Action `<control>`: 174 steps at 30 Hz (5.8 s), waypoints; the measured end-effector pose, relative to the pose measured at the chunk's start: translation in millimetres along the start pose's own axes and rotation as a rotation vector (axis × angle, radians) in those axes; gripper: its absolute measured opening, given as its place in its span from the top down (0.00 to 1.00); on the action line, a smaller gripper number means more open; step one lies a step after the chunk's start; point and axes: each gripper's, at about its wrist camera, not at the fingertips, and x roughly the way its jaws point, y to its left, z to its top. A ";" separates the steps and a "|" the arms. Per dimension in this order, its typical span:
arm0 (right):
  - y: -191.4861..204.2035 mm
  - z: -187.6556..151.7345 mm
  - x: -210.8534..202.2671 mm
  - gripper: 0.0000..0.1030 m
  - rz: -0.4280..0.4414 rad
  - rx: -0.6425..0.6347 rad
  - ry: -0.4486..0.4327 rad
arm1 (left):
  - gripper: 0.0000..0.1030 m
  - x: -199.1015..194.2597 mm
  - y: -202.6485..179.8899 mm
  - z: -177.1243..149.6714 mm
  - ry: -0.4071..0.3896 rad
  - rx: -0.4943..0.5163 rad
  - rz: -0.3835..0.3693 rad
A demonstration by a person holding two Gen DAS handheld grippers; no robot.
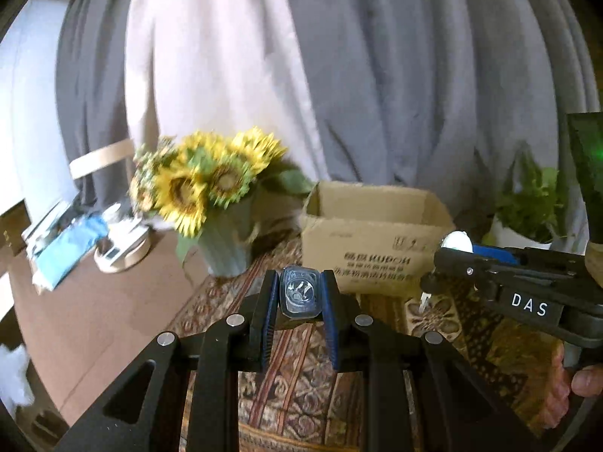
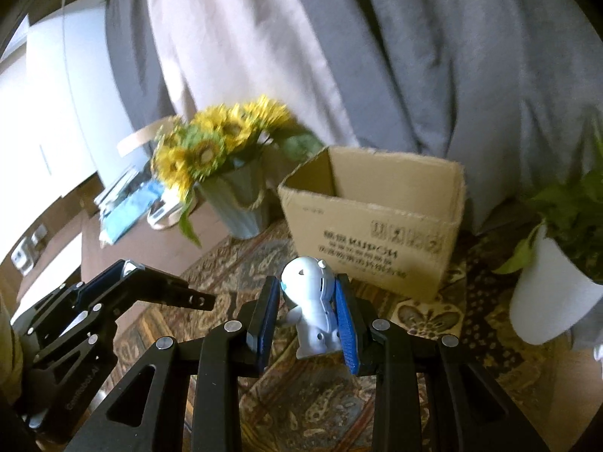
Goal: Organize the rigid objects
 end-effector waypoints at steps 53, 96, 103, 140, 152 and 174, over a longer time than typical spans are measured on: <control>-76.8 135.4 76.8 0.70 -0.188 0.137 -0.031 | 0.78 190.1 -50.7 145.8 0.035 0.173 -0.326; -7.8 48.5 -71.7 0.22 -0.377 0.125 -0.076 | 0.00 -23.7 -18.2 59.9 -0.057 0.081 0.117; 23.1 18.1 -112.6 0.22 -0.380 0.105 -0.082 | 0.00 -77.6 -6.3 38.3 -0.080 0.085 0.107; 173.7 -91.0 -258.0 0.22 -0.557 0.218 -0.195 | 0.00 -249.0 58.2 -32.5 -0.132 0.145 -0.078; 191.4 -124.7 -304.7 0.19 -0.562 0.185 -0.208 | 0.00 -302.4 52.1 -58.2 -0.144 0.116 -0.073; 219.7 -150.1 -353.7 0.19 -0.565 0.161 -0.263 | 0.00 -355.1 53.7 -74.4 -0.200 0.123 -0.064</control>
